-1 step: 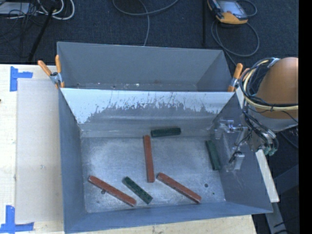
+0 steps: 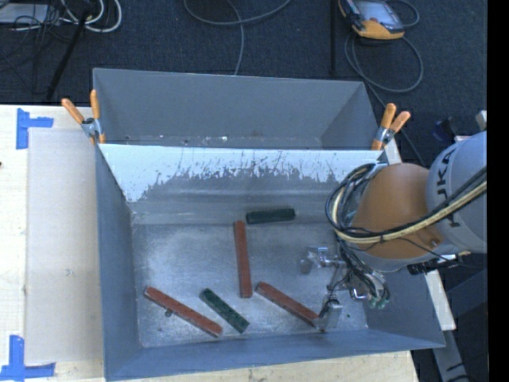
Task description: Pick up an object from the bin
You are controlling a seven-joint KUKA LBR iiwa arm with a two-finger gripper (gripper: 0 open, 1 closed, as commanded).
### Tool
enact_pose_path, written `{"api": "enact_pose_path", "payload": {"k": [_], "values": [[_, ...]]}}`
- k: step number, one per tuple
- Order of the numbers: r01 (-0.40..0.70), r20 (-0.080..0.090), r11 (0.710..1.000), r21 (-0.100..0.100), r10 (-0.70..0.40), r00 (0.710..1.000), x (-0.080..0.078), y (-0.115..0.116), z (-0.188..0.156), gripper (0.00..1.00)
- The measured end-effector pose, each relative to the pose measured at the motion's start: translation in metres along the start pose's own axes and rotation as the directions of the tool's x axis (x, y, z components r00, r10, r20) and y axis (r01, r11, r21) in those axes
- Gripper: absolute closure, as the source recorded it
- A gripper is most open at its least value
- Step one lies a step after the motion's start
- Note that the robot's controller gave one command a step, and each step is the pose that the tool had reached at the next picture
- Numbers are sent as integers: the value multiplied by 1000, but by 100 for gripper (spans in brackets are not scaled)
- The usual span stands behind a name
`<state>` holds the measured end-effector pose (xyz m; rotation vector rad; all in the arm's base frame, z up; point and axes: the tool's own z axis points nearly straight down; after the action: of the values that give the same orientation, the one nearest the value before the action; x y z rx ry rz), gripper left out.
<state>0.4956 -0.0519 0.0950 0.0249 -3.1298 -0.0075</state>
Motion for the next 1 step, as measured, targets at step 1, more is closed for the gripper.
{"api": "enact_pose_path", "payload": {"k": [1], "values": [[-45, 7, 999, 4, 45, 999, 4, 72, 28, 0]]}}
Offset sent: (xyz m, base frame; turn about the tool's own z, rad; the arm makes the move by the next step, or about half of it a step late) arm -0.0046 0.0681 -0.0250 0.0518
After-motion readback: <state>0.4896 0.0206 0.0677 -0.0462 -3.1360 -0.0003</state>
